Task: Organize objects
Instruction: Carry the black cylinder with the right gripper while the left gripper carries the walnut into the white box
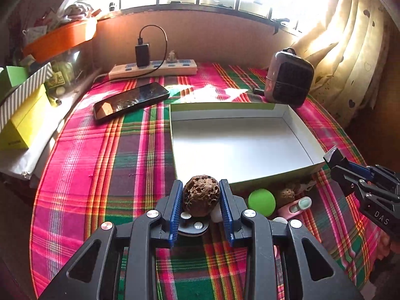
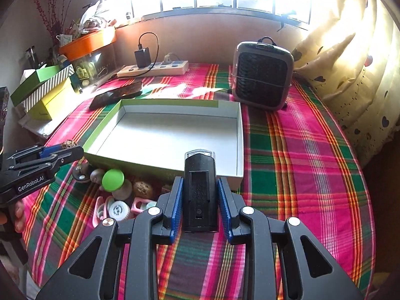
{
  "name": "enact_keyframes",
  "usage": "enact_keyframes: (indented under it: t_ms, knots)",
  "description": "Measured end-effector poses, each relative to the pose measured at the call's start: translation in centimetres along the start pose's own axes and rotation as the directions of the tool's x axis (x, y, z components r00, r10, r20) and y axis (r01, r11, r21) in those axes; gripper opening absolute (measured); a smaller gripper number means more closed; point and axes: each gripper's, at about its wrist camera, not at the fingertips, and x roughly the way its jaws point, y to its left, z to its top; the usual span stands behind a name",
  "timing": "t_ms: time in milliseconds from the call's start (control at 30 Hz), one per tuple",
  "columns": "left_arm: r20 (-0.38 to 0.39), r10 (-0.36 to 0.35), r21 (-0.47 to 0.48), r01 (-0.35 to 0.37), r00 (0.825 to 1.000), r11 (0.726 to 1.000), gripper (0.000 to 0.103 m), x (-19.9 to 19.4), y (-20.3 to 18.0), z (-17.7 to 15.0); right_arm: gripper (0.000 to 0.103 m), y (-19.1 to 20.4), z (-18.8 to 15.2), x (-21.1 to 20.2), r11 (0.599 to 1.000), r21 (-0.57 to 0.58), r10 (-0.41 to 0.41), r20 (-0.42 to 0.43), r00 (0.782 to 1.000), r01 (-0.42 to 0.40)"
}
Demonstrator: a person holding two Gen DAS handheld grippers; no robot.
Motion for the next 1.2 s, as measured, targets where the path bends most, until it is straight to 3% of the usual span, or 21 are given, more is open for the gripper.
enact_keyframes:
  t_ms: [667, 1200]
  knots:
    - [-0.071, -0.001, 0.042, 0.004, 0.997, 0.999, 0.027, 7.4, -1.0, 6.0, 0.028, -1.5, 5.4, 7.7, 1.000, 0.020, 0.004, -0.085, 0.996, -0.002]
    - [-0.105, 0.043, 0.071, -0.036, 0.994, 0.997, 0.027, 10.8, -0.9, 6.8, 0.028, -1.9, 6.1, 11.0, 1.000, 0.012, -0.011, -0.121, 0.993, 0.012]
